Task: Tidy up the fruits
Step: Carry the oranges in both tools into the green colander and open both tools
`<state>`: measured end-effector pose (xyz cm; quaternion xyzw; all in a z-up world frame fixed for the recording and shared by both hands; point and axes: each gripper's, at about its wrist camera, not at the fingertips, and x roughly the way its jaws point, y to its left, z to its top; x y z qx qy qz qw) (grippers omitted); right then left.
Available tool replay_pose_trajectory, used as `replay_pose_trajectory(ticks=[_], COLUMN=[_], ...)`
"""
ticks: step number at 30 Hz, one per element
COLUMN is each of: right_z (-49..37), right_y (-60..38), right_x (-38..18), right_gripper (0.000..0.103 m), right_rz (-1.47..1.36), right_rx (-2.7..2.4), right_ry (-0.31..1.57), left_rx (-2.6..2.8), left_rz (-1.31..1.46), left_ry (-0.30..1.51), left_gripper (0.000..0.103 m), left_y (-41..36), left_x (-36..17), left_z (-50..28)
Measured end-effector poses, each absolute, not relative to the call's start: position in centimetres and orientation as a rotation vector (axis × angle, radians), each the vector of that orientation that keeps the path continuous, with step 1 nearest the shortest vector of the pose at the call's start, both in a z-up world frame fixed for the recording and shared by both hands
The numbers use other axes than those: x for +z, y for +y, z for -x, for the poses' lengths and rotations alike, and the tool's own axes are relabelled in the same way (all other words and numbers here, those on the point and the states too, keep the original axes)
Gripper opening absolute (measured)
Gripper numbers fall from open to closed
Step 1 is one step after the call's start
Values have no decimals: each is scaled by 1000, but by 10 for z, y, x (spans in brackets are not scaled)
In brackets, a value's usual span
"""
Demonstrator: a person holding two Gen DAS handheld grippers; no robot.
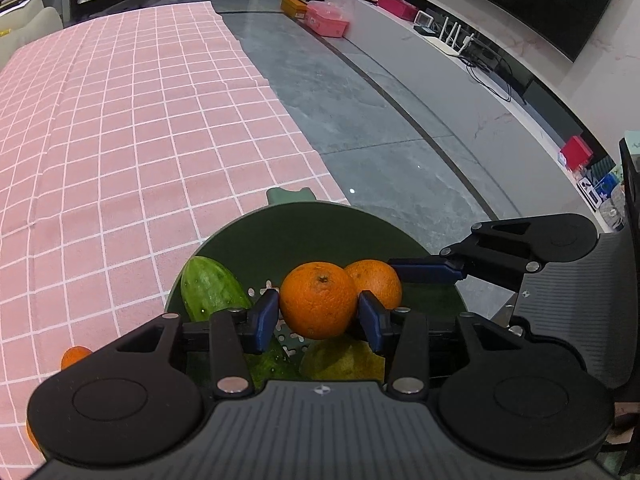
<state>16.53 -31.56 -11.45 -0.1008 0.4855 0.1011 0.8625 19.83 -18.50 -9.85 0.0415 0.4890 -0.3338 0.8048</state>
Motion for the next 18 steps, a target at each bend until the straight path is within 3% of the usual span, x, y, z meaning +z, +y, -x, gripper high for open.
replay_pose_trajectory(ticks=[7,18], right_z=[-172,-184], right_y=[-319,-316], right_x=[-116,-120], right_gripper=[43,44], right_rz=[193,181], right_rx=[192,169], right_ry=[1047,1089], left_rx=[-724,-696], left_rz=[-18,-37], left_ry=[1058,997], left_gripper=[66,67], left_y=[-177,-162], left_x=[-92,-69], left_z=[-198,-183])
